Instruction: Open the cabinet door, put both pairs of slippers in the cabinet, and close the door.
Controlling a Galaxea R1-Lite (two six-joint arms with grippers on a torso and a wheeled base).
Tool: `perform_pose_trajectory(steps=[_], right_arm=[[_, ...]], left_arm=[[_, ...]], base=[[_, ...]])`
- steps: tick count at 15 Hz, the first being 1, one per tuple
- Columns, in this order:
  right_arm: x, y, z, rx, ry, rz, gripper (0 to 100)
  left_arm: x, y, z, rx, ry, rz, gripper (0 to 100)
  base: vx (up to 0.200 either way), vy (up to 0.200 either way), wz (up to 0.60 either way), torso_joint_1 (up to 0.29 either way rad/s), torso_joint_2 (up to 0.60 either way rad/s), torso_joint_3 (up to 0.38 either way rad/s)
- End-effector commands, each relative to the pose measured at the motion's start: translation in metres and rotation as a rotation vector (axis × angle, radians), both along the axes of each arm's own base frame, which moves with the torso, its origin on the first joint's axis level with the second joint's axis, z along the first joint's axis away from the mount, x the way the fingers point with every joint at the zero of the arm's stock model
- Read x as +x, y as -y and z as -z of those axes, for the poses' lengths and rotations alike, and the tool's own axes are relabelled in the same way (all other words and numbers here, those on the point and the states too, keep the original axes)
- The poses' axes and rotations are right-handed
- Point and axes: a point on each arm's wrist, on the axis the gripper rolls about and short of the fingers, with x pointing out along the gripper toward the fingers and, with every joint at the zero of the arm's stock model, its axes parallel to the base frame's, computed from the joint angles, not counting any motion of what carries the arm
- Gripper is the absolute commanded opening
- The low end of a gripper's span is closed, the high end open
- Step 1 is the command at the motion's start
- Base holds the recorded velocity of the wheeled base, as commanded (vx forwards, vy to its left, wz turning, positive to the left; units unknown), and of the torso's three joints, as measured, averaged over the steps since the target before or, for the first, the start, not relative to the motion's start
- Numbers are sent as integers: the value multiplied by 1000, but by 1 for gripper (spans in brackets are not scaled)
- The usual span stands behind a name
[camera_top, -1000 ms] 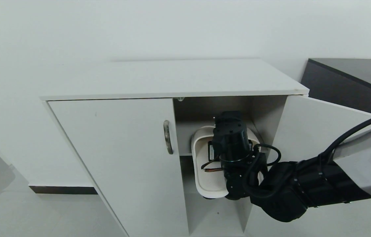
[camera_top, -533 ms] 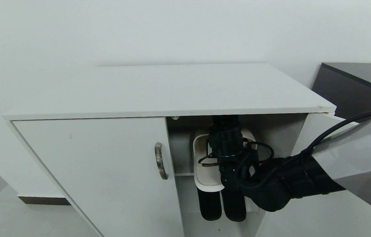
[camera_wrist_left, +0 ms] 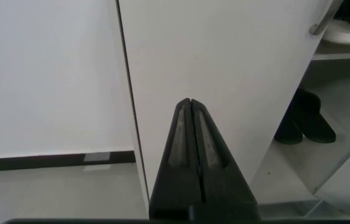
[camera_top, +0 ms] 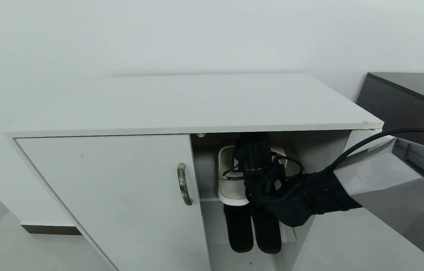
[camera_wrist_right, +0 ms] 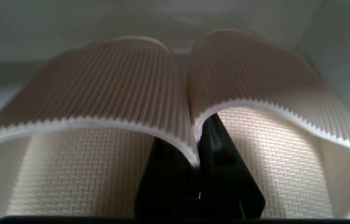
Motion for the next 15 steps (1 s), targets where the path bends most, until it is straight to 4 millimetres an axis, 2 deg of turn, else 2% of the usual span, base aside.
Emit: perform_pose_trajectory(steps=[1, 7, 8, 13, 15], right_arm=[[16, 2, 10, -13, -3, 20, 0], [23, 2, 17, -19, -4, 16, 0], [23, 1, 19, -25, -9, 16, 100], [24, 2, 19, -16, -3, 18, 100], [14, 2, 15, -4, 14, 2, 100]], left_arm=[[0, 0, 0, 0, -1, -1, 0], [0, 0, 0, 0, -1, -1, 0], [0, 0, 0, 0, -1, -1, 0], [0, 0, 0, 0, -1, -1, 0], [0, 0, 0, 0, -1, -1, 0]], base=[[0, 0, 0, 0, 0, 0], [0, 0, 0, 0, 0, 0], [0, 0, 0, 0, 0, 0], [0, 0, 0, 0, 0, 0], [0, 0, 0, 0, 0, 0]])
